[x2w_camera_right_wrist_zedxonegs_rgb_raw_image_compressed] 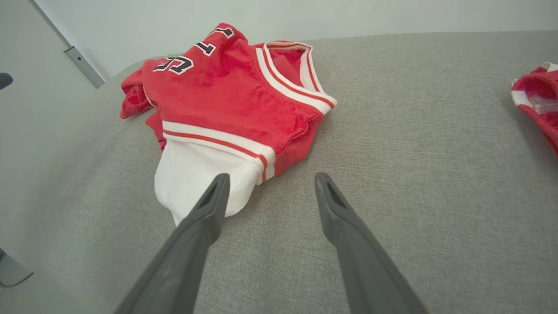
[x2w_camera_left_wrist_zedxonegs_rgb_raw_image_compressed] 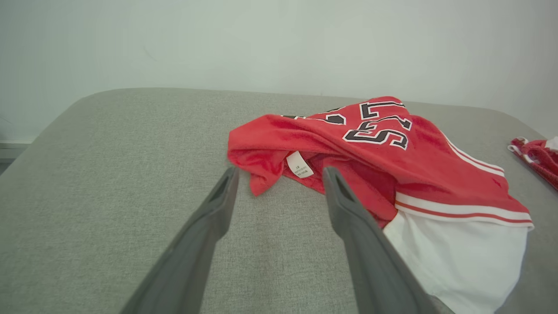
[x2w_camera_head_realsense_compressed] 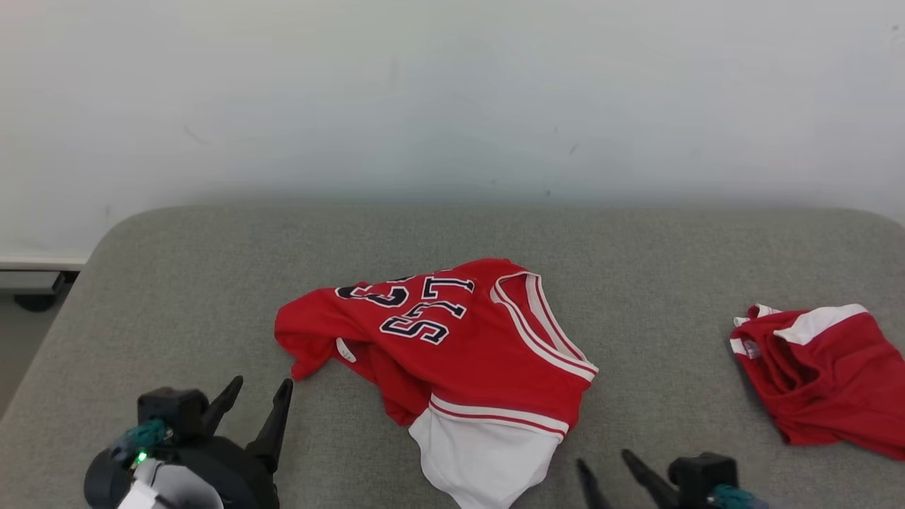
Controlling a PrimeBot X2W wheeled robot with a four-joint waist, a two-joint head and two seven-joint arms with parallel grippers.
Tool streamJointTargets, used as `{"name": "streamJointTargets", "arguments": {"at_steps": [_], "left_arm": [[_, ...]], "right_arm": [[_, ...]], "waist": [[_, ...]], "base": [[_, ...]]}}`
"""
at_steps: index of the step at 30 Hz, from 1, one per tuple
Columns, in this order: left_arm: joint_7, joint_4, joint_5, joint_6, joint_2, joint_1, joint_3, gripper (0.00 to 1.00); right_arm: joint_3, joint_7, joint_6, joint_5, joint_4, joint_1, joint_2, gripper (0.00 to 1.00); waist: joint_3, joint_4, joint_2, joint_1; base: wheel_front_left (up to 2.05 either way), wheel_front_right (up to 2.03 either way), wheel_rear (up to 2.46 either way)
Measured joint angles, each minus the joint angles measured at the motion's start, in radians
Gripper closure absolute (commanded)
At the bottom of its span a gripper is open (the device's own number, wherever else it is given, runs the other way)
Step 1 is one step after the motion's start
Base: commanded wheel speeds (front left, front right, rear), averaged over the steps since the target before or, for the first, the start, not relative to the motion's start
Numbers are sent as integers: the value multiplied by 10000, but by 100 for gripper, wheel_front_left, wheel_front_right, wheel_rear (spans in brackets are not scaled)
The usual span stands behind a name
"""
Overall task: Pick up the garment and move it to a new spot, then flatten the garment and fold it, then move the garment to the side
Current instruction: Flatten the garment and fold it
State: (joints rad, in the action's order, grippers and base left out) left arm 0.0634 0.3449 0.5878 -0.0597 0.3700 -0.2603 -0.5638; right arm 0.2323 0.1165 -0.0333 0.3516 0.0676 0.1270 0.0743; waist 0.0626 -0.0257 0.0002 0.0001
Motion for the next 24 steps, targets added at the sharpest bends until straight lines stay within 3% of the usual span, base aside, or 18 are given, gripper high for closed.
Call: {"name": "streamJointTargets", "arguments": {"at_steps": [9, 20, 24], "left_arm": [[-819, 1404, -140, 525, -326, -1370, -422, 0], [-1423, 2995, -539, 1049, -660, -3184, -694, 0], [-1522, 3647, -539, 1055, -757, -3460, -700, 0]], "right_arm": [[1630, 867, 416, -328, 610, -951, -136, 0], [2290, 1390, 318, -614, 947, -1741, -144, 0], [2512, 1394, 314, -610, 1049, -1936, -148, 0]], "waist": [[-798, 50, 0, 0], [-2193, 174, 1, 1], [-2600, 233, 0, 1]], "base": [[0, 0, 0], [0, 0, 0], [0, 0, 0]]}}
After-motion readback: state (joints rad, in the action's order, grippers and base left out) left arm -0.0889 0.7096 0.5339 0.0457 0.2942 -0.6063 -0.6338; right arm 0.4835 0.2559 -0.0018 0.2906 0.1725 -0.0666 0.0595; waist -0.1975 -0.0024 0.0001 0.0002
